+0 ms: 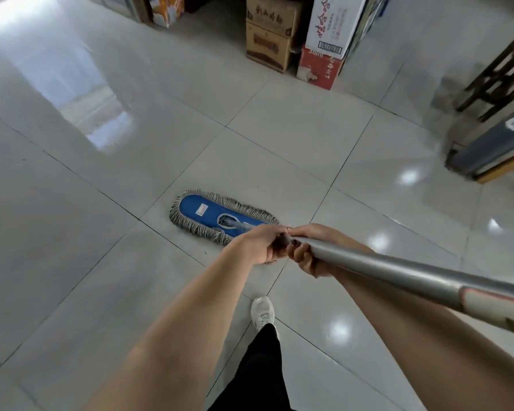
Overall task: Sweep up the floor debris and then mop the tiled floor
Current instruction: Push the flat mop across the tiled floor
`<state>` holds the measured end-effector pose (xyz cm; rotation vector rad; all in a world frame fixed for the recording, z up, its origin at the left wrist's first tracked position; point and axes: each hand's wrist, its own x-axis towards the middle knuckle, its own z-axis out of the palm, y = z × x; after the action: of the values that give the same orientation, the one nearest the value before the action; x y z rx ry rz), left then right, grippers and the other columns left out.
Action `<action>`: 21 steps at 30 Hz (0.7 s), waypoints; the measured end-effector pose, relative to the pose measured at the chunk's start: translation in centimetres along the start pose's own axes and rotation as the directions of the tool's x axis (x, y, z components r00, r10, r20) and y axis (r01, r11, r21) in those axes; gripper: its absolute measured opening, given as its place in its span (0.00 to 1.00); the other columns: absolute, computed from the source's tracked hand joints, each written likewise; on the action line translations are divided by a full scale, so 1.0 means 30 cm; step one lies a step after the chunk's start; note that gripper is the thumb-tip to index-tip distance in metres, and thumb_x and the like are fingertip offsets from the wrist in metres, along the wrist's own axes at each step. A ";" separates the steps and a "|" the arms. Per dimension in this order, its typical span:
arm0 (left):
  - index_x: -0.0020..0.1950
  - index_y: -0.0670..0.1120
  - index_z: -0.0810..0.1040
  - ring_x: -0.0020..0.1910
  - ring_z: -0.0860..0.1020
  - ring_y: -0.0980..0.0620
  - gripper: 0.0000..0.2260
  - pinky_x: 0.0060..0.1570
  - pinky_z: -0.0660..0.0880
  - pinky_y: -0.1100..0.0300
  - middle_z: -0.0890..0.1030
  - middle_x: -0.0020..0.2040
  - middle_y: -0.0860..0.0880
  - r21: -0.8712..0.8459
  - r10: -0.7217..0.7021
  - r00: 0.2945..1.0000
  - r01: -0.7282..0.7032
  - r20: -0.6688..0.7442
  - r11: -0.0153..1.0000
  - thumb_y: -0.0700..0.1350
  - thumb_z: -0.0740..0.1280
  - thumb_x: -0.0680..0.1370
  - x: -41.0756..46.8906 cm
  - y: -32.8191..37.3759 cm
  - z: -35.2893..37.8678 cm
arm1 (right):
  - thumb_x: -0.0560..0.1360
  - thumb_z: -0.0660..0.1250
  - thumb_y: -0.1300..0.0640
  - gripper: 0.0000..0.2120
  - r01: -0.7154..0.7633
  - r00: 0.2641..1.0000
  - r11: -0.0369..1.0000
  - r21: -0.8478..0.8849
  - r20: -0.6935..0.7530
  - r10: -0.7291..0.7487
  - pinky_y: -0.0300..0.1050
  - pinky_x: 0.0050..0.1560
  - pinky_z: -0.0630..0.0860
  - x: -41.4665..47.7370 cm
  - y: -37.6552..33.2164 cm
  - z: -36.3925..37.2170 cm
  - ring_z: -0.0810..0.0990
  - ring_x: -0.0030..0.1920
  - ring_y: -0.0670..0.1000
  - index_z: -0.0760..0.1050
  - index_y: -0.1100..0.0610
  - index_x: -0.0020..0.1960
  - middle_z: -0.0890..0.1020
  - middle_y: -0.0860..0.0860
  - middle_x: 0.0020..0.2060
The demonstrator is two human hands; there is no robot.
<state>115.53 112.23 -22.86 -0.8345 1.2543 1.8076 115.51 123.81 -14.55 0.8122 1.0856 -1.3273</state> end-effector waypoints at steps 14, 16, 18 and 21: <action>0.55 0.41 0.68 0.27 0.74 0.54 0.13 0.28 0.79 0.61 0.73 0.32 0.46 -0.007 0.081 0.991 -0.082 -0.108 0.997 0.49 0.52 0.82 0.080 0.309 0.180 | 0.78 0.57 0.69 0.13 0.311 0.934 0.908 -0.279 -0.085 -0.346 0.32 0.17 0.69 -0.084 -0.401 -0.145 0.73 0.16 0.42 0.69 0.62 0.36 0.75 0.50 0.17; 0.55 0.42 0.69 0.32 0.76 0.51 0.14 0.27 0.79 0.61 0.75 0.36 0.45 -0.063 0.110 0.972 -0.126 -0.210 0.990 0.52 0.53 0.82 0.088 0.365 0.184 | 0.79 0.57 0.68 0.12 0.384 0.915 0.880 -0.280 -0.014 -0.403 0.32 0.17 0.70 -0.094 -0.467 -0.137 0.73 0.16 0.43 0.69 0.61 0.38 0.74 0.49 0.16; 0.55 0.42 0.70 0.33 0.76 0.50 0.16 0.31 0.78 0.59 0.76 0.36 0.45 -0.127 0.146 0.959 -0.180 -0.242 0.975 0.54 0.52 0.82 0.088 0.434 0.195 | 0.80 0.57 0.65 0.11 0.441 0.896 0.863 -0.248 0.062 -0.440 0.33 0.18 0.72 -0.113 -0.547 -0.122 0.74 0.17 0.46 0.72 0.64 0.40 0.76 0.53 0.19; 0.52 0.43 0.71 0.36 0.76 0.49 0.16 0.40 0.77 0.55 0.76 0.39 0.44 -0.285 0.170 0.930 -0.268 -0.325 0.920 0.54 0.53 0.82 0.084 0.531 0.196 | 0.78 0.55 0.63 0.12 0.493 0.869 0.810 -0.318 0.135 -0.477 0.36 0.20 0.72 -0.129 -0.664 -0.081 0.74 0.22 0.51 0.75 0.68 0.47 0.78 0.59 0.27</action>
<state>99.99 114.86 -16.09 -1.2264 1.2935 2.1729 95.82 125.16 -9.26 0.2368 1.5007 -1.5044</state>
